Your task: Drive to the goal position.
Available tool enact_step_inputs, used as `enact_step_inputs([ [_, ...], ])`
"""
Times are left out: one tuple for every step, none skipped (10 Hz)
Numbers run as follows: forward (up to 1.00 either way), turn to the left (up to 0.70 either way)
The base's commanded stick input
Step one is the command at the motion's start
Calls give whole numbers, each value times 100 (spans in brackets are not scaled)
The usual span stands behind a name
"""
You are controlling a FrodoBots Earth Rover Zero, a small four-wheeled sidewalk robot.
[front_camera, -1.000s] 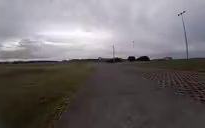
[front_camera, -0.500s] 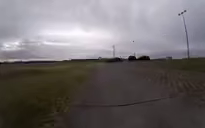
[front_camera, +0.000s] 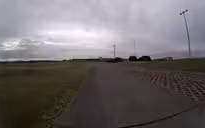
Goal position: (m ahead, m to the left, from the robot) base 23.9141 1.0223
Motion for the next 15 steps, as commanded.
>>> enact_step_inputs([
  [100,0],
  [100,0],
  [100,0],
  [100,0],
  [100,0],
  [100,0],
  [100,0],
  [100,0],
  [100,0],
  [100,0],
  [100,0],
  [100,0],
  [100,0],
  [100,0],
  [100,0],
])
